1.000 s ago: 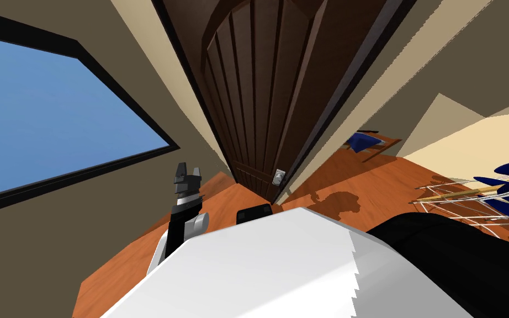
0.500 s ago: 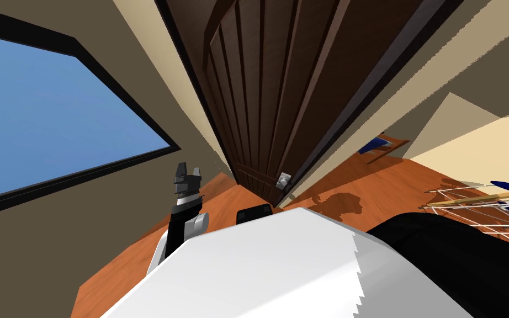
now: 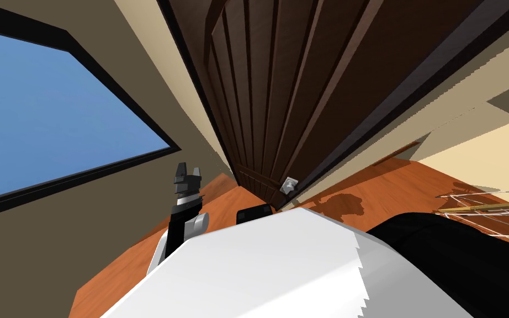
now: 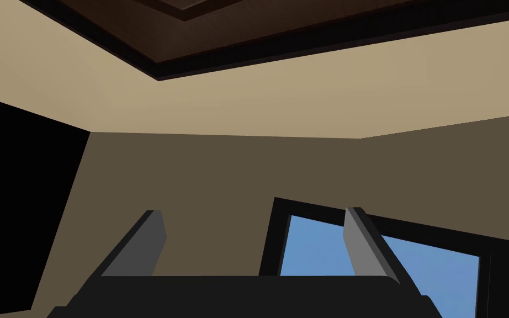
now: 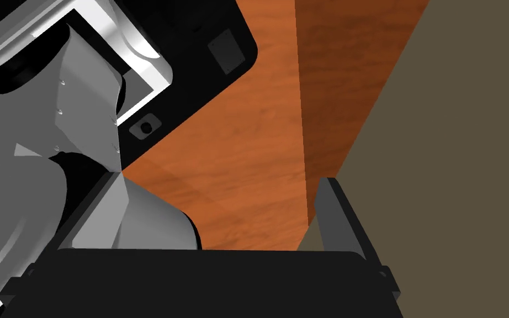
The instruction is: Push the door open
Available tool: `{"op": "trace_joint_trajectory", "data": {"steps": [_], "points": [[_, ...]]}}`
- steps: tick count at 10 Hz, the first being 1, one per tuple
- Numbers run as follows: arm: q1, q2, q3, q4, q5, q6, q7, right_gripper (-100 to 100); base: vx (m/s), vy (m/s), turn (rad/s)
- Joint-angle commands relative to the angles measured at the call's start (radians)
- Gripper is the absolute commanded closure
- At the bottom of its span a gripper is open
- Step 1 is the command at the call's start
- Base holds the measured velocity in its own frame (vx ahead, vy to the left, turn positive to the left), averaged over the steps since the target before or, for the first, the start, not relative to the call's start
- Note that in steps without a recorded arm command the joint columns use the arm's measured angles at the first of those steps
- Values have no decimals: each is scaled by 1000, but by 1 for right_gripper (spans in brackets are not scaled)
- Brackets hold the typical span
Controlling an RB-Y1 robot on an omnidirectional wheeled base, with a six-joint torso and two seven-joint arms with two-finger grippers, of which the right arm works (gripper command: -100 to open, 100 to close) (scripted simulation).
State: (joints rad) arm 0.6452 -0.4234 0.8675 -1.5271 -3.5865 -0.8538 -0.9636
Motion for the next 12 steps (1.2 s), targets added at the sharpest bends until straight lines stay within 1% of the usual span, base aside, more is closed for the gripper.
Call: {"op": "trace_joint_trajectory", "data": {"steps": [1,12], "points": [[-1,-2,9,16,-40,-2,-8,-100,101,7,38],[15,-33,70,73,-289,-32,-70,-100,114,12,33]]}}
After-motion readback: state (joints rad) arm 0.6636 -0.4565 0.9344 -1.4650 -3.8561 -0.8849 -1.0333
